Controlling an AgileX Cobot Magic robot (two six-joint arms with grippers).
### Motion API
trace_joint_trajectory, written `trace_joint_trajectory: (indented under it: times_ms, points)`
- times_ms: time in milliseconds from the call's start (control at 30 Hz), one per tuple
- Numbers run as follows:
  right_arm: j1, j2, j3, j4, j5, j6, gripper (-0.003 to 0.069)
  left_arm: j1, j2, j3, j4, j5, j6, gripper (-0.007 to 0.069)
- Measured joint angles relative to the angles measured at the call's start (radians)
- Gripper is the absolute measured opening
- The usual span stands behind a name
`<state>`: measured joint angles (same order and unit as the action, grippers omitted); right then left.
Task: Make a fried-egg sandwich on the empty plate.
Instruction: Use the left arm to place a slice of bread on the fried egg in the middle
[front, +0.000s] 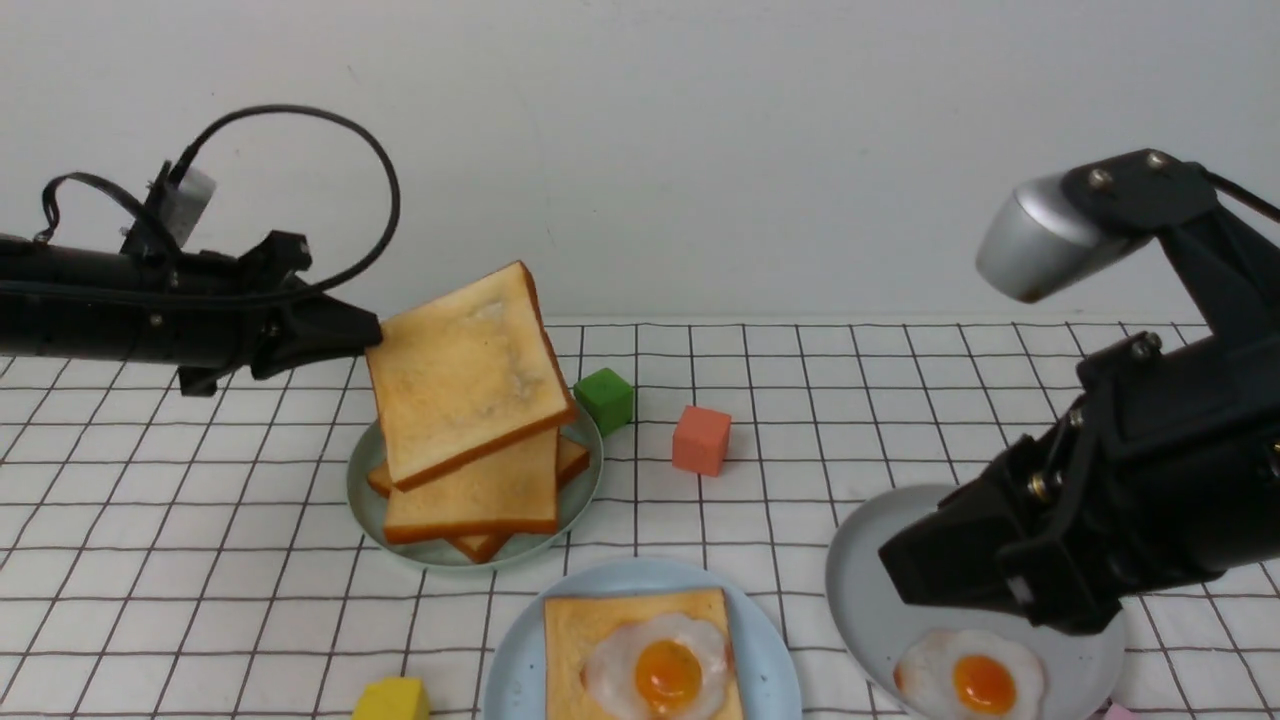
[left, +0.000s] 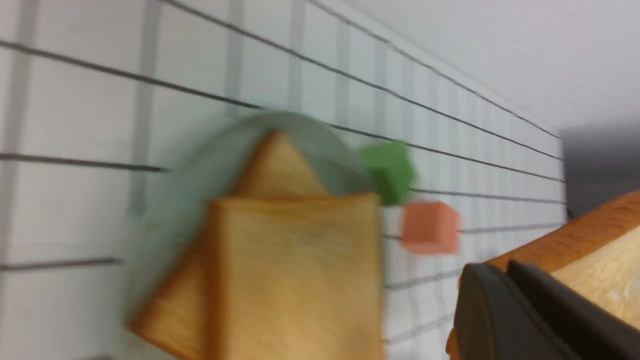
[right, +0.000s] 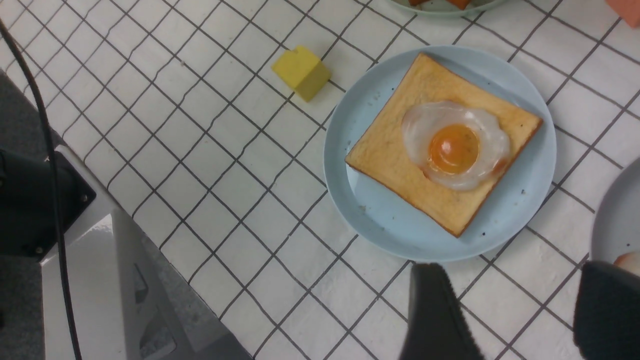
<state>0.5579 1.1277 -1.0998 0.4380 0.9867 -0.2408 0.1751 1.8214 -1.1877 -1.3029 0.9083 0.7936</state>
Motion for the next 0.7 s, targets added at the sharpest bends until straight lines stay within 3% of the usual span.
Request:
trace_joint_trajectory:
  times_ms: [333, 700]
  points:
    - [0.0, 0.0, 0.0, 0.0, 0.015, 0.0, 0.037, -0.246, -0.082, 0.313, -0.014, -0.101, 0.094, 0.0004]
    - [0.0, 0.0, 0.0, 0.0, 0.052, 0.0, 0.0367, -0.4, -0.064, 0.327, -0.036, -0.359, 0.104, 0.0019]
